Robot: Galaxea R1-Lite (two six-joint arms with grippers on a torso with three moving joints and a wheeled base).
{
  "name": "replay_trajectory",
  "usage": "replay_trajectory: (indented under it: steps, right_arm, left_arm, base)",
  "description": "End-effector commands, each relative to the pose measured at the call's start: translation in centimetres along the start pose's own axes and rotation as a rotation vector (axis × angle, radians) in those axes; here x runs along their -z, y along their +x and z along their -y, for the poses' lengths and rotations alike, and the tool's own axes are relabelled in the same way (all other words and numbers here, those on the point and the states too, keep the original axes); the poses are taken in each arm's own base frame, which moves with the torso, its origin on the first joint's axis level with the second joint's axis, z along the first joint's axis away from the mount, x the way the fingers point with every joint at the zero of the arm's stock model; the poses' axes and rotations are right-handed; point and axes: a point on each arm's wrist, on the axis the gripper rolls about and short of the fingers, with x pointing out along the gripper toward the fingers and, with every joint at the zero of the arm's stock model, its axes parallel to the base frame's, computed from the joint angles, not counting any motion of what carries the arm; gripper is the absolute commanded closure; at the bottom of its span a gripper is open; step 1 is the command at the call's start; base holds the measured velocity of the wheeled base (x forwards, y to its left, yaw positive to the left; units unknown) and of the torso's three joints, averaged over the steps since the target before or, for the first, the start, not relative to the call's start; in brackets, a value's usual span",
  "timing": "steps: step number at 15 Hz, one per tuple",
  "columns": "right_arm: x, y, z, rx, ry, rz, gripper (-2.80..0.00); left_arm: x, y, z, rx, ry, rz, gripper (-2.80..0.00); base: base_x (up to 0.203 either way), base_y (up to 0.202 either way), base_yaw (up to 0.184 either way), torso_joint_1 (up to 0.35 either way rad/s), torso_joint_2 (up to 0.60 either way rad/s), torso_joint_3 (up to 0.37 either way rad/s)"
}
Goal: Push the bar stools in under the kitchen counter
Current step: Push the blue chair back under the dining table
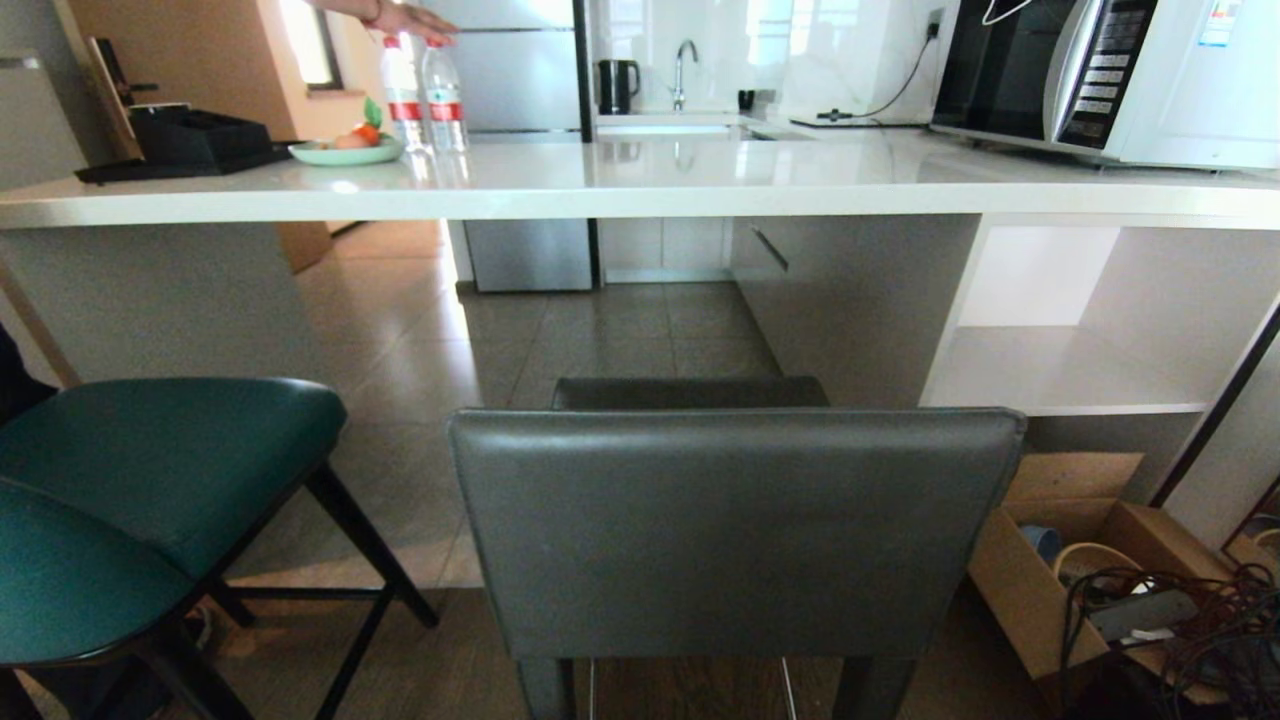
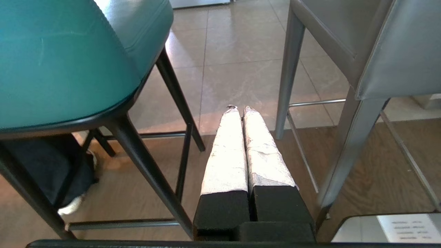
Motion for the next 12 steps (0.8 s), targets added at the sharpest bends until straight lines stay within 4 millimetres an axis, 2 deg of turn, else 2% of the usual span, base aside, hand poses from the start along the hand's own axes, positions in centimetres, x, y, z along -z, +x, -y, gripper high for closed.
replay_trajectory:
  steps: [1,4,8,12]
  right_arm:
    - [0.15,0.05,-0.02,-0.003,0.000,-0.009,0.00]
    - [0.15,0.05,-0.03,-0.004,0.017,-0.008,0.00]
    - [0.05,0.04,0.07,0.035,0.145,0.000,0.00]
    - [0.05,0.04,0.07,0.035,0.145,0.000,0.00]
  left_arm:
    - [0.16,0.06,0.02,0.003,0.010,-0.006,0.00]
    - [0.18,0.08,0.02,0.002,-0.002,-0.006,0.00]
    - [0.14,0.06,-0.01,-0.004,-0.064,-0.005,0.00]
    - [0.14,0.06,-0.07,-0.033,-0.082,-0.007,0.00]
  base:
    - [0.000,0.000,0.000,0.000,0.00,0.000]
    - [0.000,0.000,0.000,0.000,0.00,0.000]
    - [0.000,0.000,0.000,0.000,0.00,0.000]
    - [0.000,0.000,0.000,0.000,0.00,0.000]
